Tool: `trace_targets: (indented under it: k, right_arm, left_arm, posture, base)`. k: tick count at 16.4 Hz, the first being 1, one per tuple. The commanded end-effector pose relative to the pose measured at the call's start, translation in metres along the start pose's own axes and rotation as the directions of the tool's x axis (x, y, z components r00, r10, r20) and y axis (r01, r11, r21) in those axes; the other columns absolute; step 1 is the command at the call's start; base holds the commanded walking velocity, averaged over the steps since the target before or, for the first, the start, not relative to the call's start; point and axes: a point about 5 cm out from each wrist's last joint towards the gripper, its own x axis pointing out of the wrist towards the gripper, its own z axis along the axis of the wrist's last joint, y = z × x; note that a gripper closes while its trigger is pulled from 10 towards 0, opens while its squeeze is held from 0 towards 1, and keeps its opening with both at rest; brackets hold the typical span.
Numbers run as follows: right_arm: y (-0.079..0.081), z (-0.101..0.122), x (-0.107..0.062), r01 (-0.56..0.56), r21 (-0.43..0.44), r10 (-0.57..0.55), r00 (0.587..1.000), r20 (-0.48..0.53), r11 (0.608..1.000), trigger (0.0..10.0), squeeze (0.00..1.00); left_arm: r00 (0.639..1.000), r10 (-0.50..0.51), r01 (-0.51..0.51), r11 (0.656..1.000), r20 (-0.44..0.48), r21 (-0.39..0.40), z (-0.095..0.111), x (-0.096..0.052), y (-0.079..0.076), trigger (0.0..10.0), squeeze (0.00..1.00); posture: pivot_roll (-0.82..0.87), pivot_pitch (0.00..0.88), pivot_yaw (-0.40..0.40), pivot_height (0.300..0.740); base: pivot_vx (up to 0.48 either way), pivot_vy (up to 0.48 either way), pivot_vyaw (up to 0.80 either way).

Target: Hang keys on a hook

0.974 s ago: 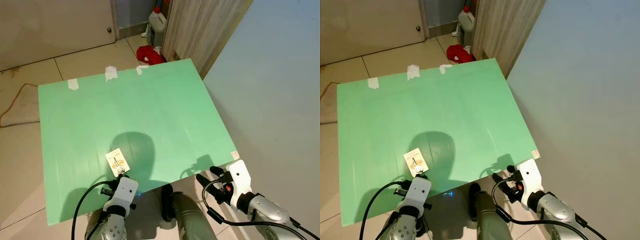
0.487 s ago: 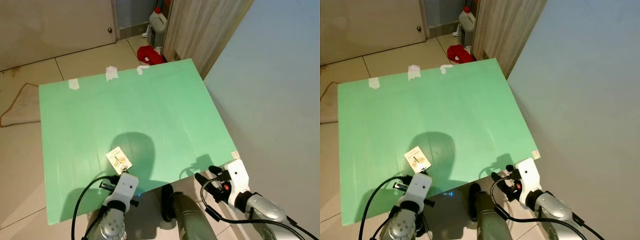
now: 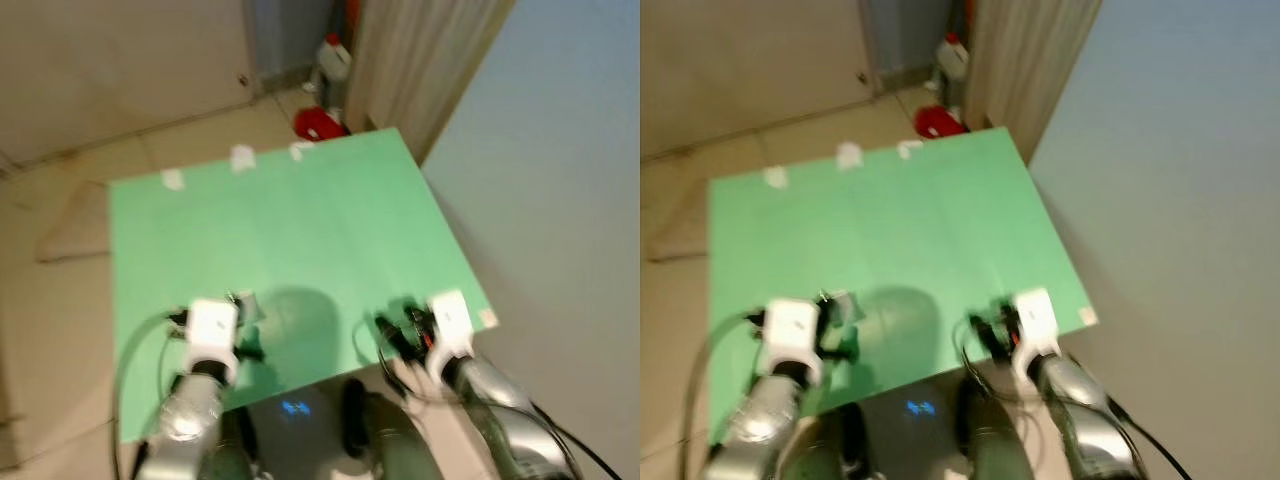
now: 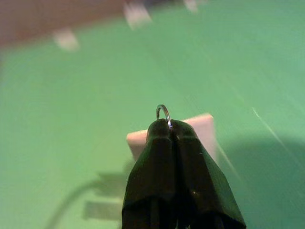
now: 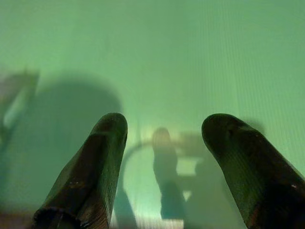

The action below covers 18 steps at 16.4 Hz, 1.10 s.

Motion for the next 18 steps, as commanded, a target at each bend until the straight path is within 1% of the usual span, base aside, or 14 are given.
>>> trace_targets:
  k: [1, 2, 3, 4, 6, 7, 8, 9, 10, 11, 13, 14, 16, 18]
  right_arm:
    - [-0.006, -0.003, 0.000, 0.071, 0.008, -0.071, 0.997, -0.002, 0.997, 10.0, 0.00]
    - [-0.006, 0.002, 0.007, 0.095, 0.039, -0.096, 0.995, 0.014, 0.995, 10.0, 0.00]
    - [-0.003, 0.015, 0.013, 0.122, 0.036, -0.125, 0.989, 0.079, 0.992, 10.0, 0.00]
    - [-0.006, 0.027, 0.012, 0.150, 0.043, -0.154, 0.978, 0.139, 0.988, 10.0, 0.00]
    - [-0.011, 0.031, 0.008, 0.163, 0.042, -0.168, 0.968, 0.187, 0.986, 10.0, 0.00]
    - [-0.017, 0.030, 0.003, 0.181, 0.046, -0.187, 0.960, 0.209, 0.982, 10.0, 0.00]
    - [-0.026, 0.029, -0.007, 0.219, 0.078, -0.232, 0.942, 0.244, 0.973, 10.0, 0.00]
    - [-0.028, 0.028, -0.014, 0.219, 0.091, -0.236, 0.937, 0.259, 0.971, 10.0, 0.00]
    - [-0.028, 0.023, -0.021, 0.228, 0.094, -0.245, 0.932, 0.267, 0.969, 10.0, 0.00]
    - [-0.027, 0.017, -0.026, 0.235, 0.098, -0.253, 0.931, 0.264, 0.967, 10.0, 0.00]
    - [-0.020, -0.006, -0.038, 0.233, 0.073, -0.244, 0.945, 0.218, 0.970, 10.0, 0.00]
    - [-0.015, -0.014, -0.040, 0.226, 0.063, -0.234, 0.953, 0.193, 0.972, 10.0, 0.00]
    - [-0.014, -0.013, -0.039, 0.231, 0.048, -0.236, 0.951, 0.200, 0.972, 10.0, 0.00]
    - [-0.016, -0.004, -0.032, 0.233, 0.070, -0.243, 0.938, 0.247, 0.970, 10.0, 0.00]
  left_arm:
    - [1.000, -0.002, 0.002, 1.000, 0.006, -0.004, 0.005, -0.002, 0.006, 0.0, 0.00]
    - [1.000, -0.009, 0.010, 0.999, 0.025, -0.049, 0.011, 0.000, 0.010, 0.0, 0.00]
    - [0.998, -0.036, 0.033, 0.998, 0.059, 0.044, 0.022, 0.002, 0.015, 0.0, 0.00]
    - [0.997, -0.011, 0.006, 0.998, 0.081, 0.067, 0.031, 0.001, 0.020, 0.0, 0.00]
    - [0.998, -0.007, 0.004, 0.999, 0.061, 0.047, 0.029, -0.003, 0.021, 0.0, 0.00]
    - [0.999, -0.010, 0.009, 1.000, 0.051, 0.023, 0.026, -0.010, 0.021, 0.0, 0.00]
    - [0.999, -0.021, 0.021, 1.000, 0.042, -0.002, 0.016, -0.029, 0.018, 0.0, 0.00]
    - [0.999, -0.032, 0.033, 0.999, 0.038, -0.010, 0.011, -0.040, 0.015, 0.0, 0.00]
    - [0.997, -0.071, 0.072, 0.997, 0.027, -0.014, 0.005, -0.047, 0.008, 0.0, 0.00]
    - [0.994, -0.106, 0.106, 0.994, 0.040, 0.007, 0.002, -0.049, 0.001, 0.0, 0.00]
    - [0.995, -0.094, 0.096, 0.994, 0.035, -0.056, -0.007, -0.042, -0.003, 0.0, 0.00]
    - [0.994, -0.097, 0.099, 0.994, 0.040, -0.046, -0.006, -0.035, -0.002, 0.0, 0.00]
    - [0.995, -0.091, 0.092, 0.995, 0.046, -0.041, -0.005, -0.032, -0.001, 0.0, 0.00]
    - [0.991, -0.112, 0.113, 0.994, 0.076, -0.009, -0.005, -0.034, 0.001, 0.0, 0.00]
  posture:
    - [-0.07, 0.133, 0.015, 0.740]
    - [-0.07, 0.108, 0.032, 0.740]
    - [-0.08, 0.062, 0.063, 0.740]
    - [-0.09, 0.039, 0.080, 0.740]
    - [-0.10, 0.018, 0.085, 0.740]
    - [-0.12, 0.000, 0.090, 0.740]
    - [-0.14, 0.000, 0.099, 0.740]
    - [-0.15, 0.000, 0.102, 0.740]
    - [-0.17, 0.000, 0.096, 0.740]
    - [-0.17, 0.000, 0.095, 0.740]
    - [-0.18, 0.000, 0.097, 0.740]
    - [-0.18, 0.000, 0.104, 0.740]
    - [-0.19, 0.000, 0.103, 0.740]
    - [-0.19, 0.000, 0.109, 0.740]
  base:
    - [0.000, 0.000, 0.00]
    - [0.000, 0.000, 0.00]
    - [0.000, 0.000, 0.00]
    - [0.000, 0.000, 0.00]
    - [0.000, 0.000, 0.00]
    - [0.000, 0.000, 0.00]
    - [0.000, 0.000, 0.00]
    - [0.000, 0.000, 0.00]
    - [0.000, 0.000, 0.00]
    - [0.000, 0.000, 0.00]
    - [0.000, 0.000, 0.00]
    - [0.000, 0.000, 0.00]
    - [0.000, 0.000, 0.00]
    - [0.000, 0.000, 0.00]
